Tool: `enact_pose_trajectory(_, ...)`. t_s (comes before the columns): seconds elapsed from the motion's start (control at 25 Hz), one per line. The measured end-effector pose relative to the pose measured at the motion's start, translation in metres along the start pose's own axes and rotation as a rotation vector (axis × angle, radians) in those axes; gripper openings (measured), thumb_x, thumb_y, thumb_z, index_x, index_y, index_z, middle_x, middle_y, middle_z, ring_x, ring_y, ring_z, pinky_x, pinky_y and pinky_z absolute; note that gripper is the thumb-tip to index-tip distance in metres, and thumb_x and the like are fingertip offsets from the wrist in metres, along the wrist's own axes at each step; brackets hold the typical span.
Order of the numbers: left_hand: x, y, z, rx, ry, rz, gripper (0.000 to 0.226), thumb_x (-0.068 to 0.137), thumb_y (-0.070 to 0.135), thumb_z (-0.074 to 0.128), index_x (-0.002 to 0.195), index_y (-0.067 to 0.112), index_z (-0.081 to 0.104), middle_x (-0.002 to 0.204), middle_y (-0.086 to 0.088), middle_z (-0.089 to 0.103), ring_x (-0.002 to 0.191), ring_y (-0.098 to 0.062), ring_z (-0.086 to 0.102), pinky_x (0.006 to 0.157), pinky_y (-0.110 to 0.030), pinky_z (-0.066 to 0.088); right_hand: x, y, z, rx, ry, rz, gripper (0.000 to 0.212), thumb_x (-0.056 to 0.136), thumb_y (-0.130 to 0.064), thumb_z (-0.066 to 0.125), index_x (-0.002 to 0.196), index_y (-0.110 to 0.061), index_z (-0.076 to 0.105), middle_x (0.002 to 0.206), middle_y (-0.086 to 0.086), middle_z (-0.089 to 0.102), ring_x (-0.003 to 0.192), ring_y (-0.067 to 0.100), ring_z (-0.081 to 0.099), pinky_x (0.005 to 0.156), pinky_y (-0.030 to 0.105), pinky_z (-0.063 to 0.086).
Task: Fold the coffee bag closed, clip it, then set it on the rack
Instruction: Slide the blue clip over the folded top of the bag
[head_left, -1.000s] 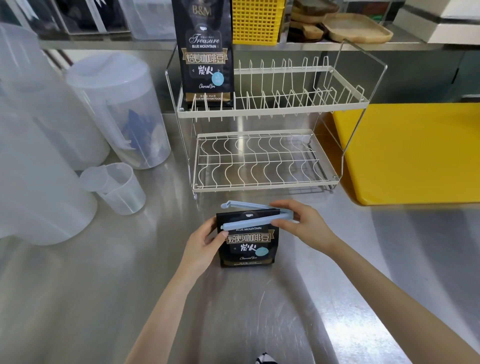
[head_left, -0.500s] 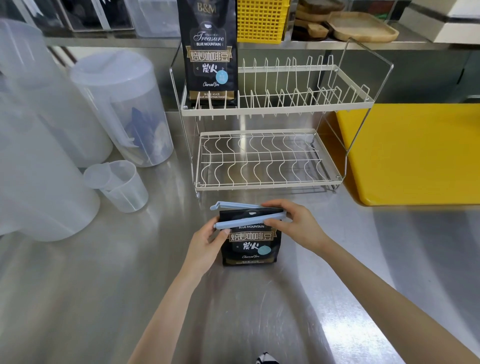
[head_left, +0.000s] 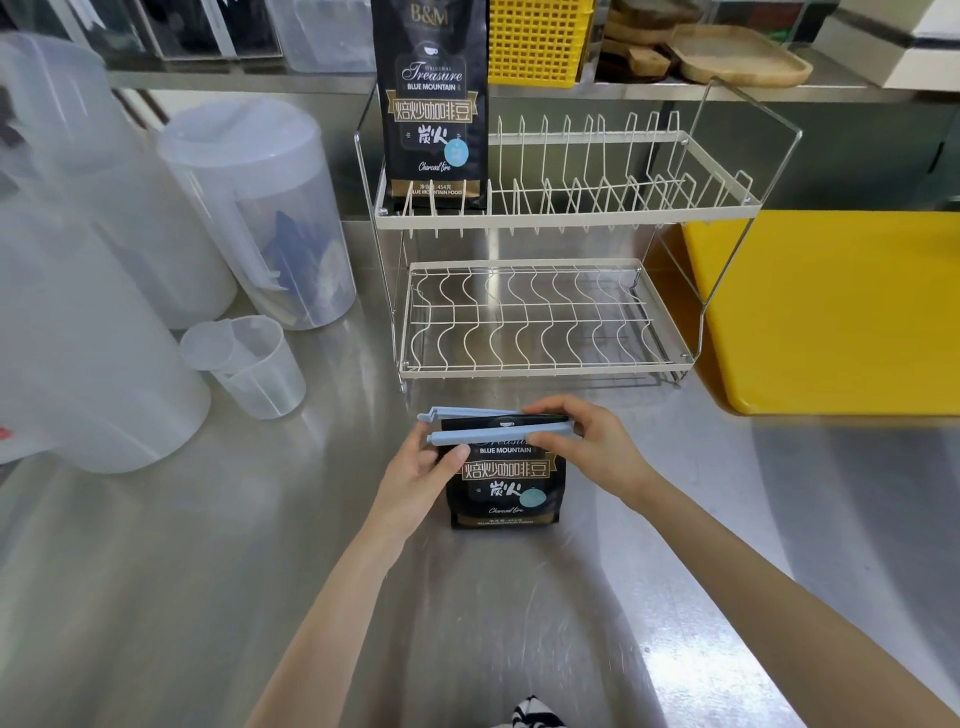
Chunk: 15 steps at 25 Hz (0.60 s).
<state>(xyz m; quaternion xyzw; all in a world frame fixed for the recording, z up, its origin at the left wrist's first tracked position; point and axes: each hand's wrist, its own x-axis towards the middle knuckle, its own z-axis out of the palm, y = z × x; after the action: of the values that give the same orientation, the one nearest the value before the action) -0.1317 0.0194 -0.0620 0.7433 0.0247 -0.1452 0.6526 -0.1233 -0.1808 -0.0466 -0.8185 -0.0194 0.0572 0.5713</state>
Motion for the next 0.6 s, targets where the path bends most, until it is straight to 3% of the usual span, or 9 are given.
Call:
enact_pose_trajectory(0.16, 0.004, -0.002, -0.001, -0.019, 0.073, -0.06, 0.04, 0.084, 0.03, 0.055, 0.123, 0.033, 0.043, 0.08, 0.011, 0.068, 0.087, 0.003, 0.058, 0.094, -0.027, 0.036, -0.003, 0.0, 0.0, 0.013, 0.008, -0.007, 0.028, 0.077, -0.013, 0.066, 0.081, -0.04, 0.058, 0.087, -0.016, 0.061, 0.082, 0.007, 0.058, 0.079, 0.027, 0.051)
enact_pose_trajectory(0.28, 0.006, -0.007, -0.001, -0.074, 0.116, -0.056, 0.021, 0.083, 0.031, 0.057, 0.102, 0.039, 0.051, 0.069, 0.018, 0.071, 0.085, -0.006, 0.061, 0.106, -0.042, 0.039, -0.003, 0.001, 0.002, 0.035, 0.02, -0.002, 0.028, 0.077, -0.013, 0.065, 0.081, -0.039, 0.058, 0.086, -0.017, 0.06, 0.081, 0.006, 0.058, 0.078, 0.026, 0.051)
enact_pose_trajectory(0.36, 0.006, -0.006, -0.001, -0.076, 0.121, -0.046, 0.015, 0.084, 0.029, 0.057, 0.09, 0.041, 0.05, 0.063, 0.019, 0.071, 0.082, -0.006, 0.061, 0.107, -0.043, 0.038, -0.002, 0.0, 0.001, 0.0, 0.013, -0.001, 0.025, 0.078, -0.014, 0.064, 0.085, -0.038, 0.058, 0.088, -0.017, 0.06, 0.083, 0.004, 0.057, 0.077, 0.02, 0.051)
enact_pose_trajectory(0.48, 0.008, -0.008, -0.003, -0.061, 0.147, -0.021, 0.011, 0.084, 0.028, 0.056, 0.083, 0.037, 0.05, 0.069, 0.012, 0.071, 0.083, -0.009, 0.061, 0.106, -0.045, 0.039, 0.0, -0.004, 0.0, -0.189, -0.02, -0.046, 0.025, 0.081, -0.016, 0.061, 0.103, -0.028, 0.06, 0.097, -0.014, 0.06, 0.085, -0.005, 0.055, 0.073, -0.001, 0.041)
enact_pose_trajectory(0.52, 0.007, -0.008, -0.003, -0.054, 0.15, -0.008, 0.011, 0.084, 0.028, 0.056, 0.082, 0.036, 0.049, 0.068, 0.011, 0.071, 0.083, -0.01, 0.061, 0.104, -0.046, 0.04, 0.001, -0.007, 0.0, -0.276, -0.039, -0.071, 0.028, 0.081, -0.017, 0.061, 0.108, -0.024, 0.06, 0.101, -0.012, 0.059, 0.087, -0.004, 0.054, 0.074, -0.003, 0.037)
enact_pose_trajectory(0.6, 0.007, -0.009, -0.003, -0.033, 0.159, 0.015, 0.011, 0.084, 0.029, 0.057, 0.08, 0.035, 0.05, 0.063, 0.012, 0.071, 0.081, -0.013, 0.061, 0.102, -0.048, 0.043, 0.003, -0.014, 0.0, -0.46, -0.094, -0.139, 0.035, 0.081, -0.023, 0.061, 0.115, -0.021, 0.056, 0.11, -0.006, 0.061, 0.097, 0.004, 0.054, 0.081, 0.005, 0.036)
